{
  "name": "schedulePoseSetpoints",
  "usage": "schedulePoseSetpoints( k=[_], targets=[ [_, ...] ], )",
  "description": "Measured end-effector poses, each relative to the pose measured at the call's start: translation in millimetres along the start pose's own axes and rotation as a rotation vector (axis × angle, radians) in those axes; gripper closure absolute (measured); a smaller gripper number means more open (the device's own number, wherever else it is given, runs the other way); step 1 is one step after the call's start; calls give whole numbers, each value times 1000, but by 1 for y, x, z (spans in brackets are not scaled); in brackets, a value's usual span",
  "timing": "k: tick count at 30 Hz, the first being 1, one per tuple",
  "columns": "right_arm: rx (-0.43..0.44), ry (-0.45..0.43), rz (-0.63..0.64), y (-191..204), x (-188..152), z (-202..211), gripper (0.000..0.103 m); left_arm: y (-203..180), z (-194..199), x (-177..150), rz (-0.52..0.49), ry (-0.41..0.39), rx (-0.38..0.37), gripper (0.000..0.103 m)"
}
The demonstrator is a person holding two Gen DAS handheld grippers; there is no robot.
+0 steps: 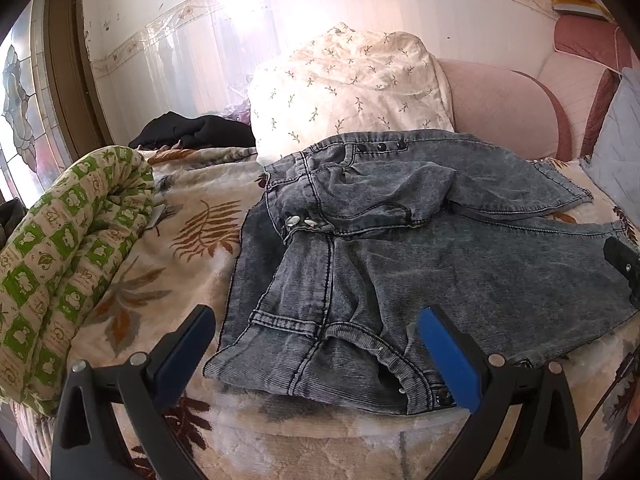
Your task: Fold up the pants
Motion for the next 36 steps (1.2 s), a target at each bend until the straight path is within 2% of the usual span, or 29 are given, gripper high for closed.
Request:
schedulePoseSetpoints(
  k=[16,24,26,31,36],
  targets=[
    [-8,13,-11,-1,-2,-4,0,1,2,0,4,-8,5,0],
    [-31,20,4,-4,-2,-10,0,10,-3,3,13,0,-21,0],
    [-24,22,9,-8,4,-10,0,19,-10,7,19,16,-7,0],
    [29,21,-12,-28,41,-25,0,56,-36,19,130,54,5,0],
    [15,35,-57,-52,65,-49,0,76,-57,28,113,42,102,0]
  ],
)
Point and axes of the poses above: each gripper's, at about its wrist camera, not at the fingertips, and z roughly against the way its jaws point, y to its left, x to its top, the point moved 3 cm from there along -z, roughly the way its jaws point, and after that the axes turned 9 degrees about -z, right-handed, at the moved point
